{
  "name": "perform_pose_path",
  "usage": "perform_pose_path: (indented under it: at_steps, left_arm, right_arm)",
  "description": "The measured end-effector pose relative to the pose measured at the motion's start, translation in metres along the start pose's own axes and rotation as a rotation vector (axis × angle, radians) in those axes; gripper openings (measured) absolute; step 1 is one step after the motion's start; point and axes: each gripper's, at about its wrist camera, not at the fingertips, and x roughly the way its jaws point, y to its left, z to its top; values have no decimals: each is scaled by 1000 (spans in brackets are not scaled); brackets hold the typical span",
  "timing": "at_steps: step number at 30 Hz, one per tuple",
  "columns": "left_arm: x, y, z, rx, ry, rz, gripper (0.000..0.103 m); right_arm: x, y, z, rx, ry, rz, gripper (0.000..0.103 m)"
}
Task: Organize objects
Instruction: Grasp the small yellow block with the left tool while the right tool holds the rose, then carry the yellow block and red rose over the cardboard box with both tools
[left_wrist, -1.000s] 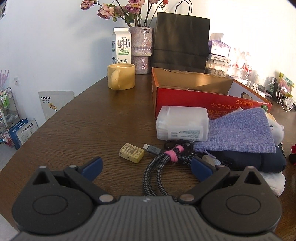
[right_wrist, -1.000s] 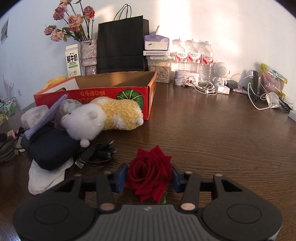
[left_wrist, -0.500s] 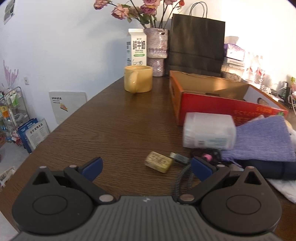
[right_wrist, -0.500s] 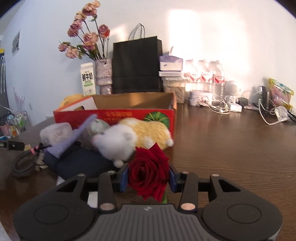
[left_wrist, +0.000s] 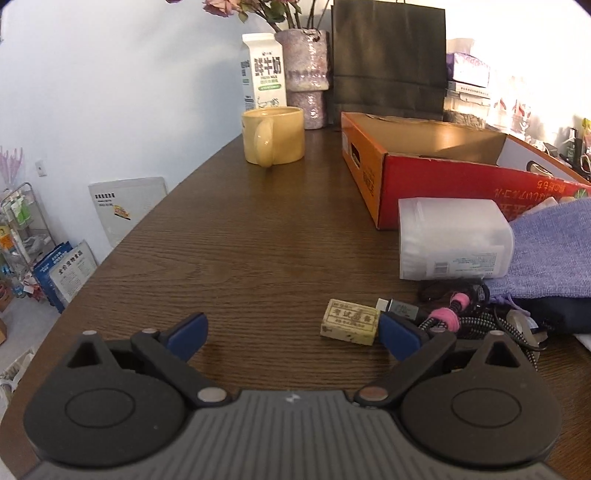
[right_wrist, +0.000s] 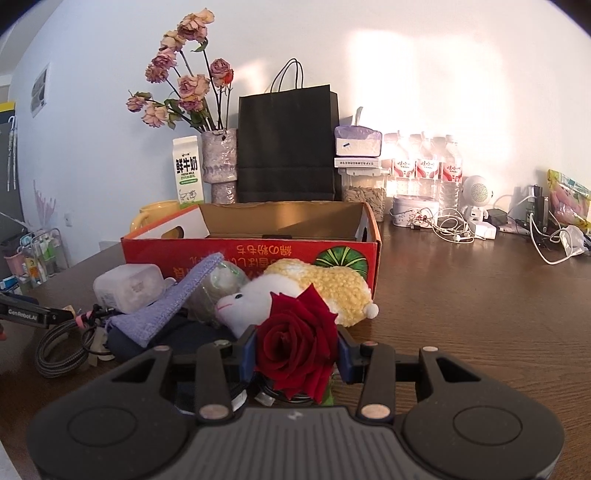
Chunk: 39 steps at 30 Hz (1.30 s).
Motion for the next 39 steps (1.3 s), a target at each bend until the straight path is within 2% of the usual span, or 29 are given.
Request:
perform_pose_path:
  at_steps: [3, 8, 9, 10, 11, 19, 24, 39]
  left_arm:
    - [1, -1, 0, 10, -7, -38, 91]
    - [-4, -7, -1, 39, -28, -113, 51]
    - [-5, -9, -2, 44, -35, -120, 46]
    - [-6, -11, -2, 52, -41, -128, 34]
    - [-6, -13, -3, 59, -48, -133, 32]
    - [-8, -12, 2, 13, -65, -113, 32]
    - [-19, -14, 12, -2, -120, -119, 32]
    - [-37, -64, 62, -23, -269, -239, 32]
  right_arm:
    - [0, 1, 0, -3, 4, -6, 41]
    - [2, 3, 1, -6, 9, -14, 41]
    - [2, 3, 1, -7, 11, -15, 41]
    - [2, 3, 1, -7, 12, -15, 41]
    - [2, 4, 1, -8, 13, -15, 41]
    - [-1, 5, 4, -17, 6, -15, 41]
    - [-4, 7, 10, -27, -11, -7, 41]
    - [13, 18, 62, -70, -106, 40, 41]
